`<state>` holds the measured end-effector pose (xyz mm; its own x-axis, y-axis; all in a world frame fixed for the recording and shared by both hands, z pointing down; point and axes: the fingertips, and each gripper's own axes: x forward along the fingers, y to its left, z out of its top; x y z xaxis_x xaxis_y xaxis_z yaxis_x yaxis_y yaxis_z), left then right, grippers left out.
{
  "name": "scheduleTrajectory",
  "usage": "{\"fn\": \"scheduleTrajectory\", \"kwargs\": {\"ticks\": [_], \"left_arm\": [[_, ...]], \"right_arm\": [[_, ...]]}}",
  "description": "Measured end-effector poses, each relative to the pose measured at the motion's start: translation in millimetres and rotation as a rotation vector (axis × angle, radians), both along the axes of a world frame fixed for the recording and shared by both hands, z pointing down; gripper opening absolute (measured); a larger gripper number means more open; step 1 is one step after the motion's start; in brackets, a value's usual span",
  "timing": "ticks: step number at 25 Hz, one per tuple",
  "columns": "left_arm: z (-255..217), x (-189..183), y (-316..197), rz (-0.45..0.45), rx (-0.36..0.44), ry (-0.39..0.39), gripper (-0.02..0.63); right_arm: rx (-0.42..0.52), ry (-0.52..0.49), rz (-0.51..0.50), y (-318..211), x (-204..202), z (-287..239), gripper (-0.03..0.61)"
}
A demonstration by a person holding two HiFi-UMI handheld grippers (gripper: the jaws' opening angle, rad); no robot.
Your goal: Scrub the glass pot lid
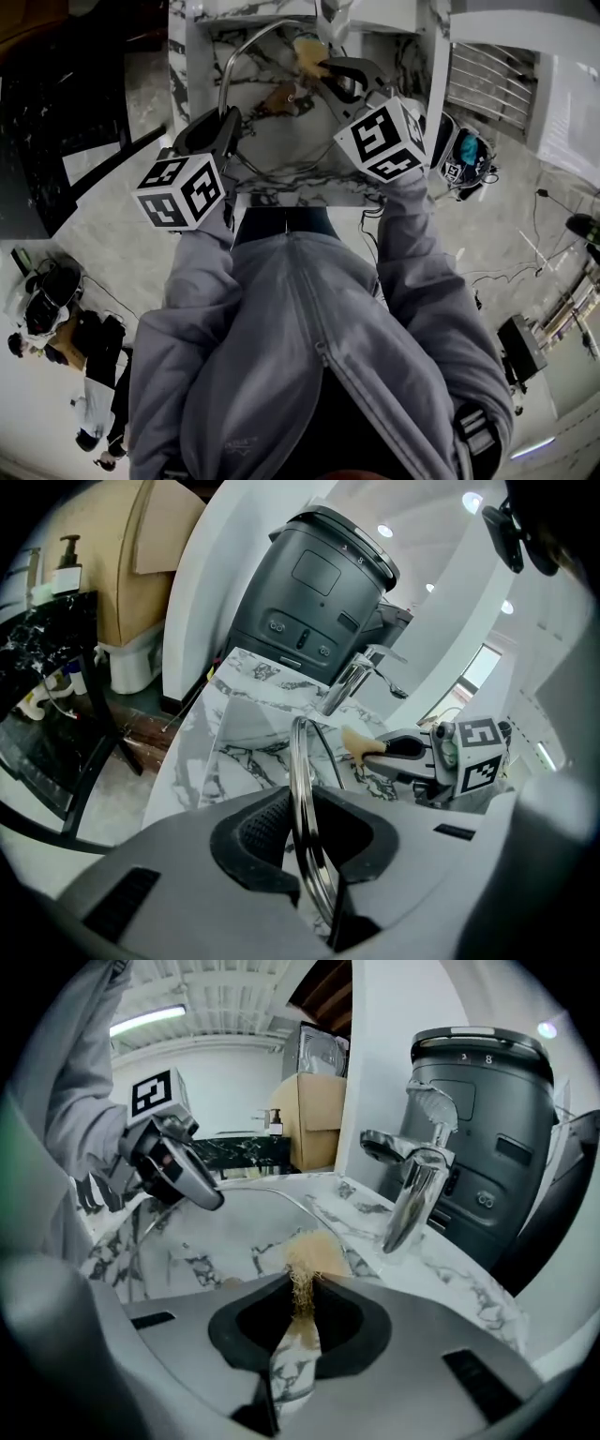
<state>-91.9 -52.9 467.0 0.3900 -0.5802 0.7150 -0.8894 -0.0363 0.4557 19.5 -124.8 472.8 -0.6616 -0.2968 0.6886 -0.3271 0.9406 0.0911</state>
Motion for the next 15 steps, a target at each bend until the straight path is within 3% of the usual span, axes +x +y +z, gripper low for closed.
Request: {"fn": "scheduleTrajectory", "kwargs": {"ticks": [6,15], "left_arm": [[2.0,-1.3,-3.2,0.006,-0.005,-0.012,0.067],[7.3,-4.8,-8.6,0.008,-0.018,-0.022,0.067]], "right_arm": [[0.097,0.056,0.027,-26.8,-8.0,22.1,0.055],[0.135,0.132,-0.017,-38.5,-29.7,61.1,0.055]]}}
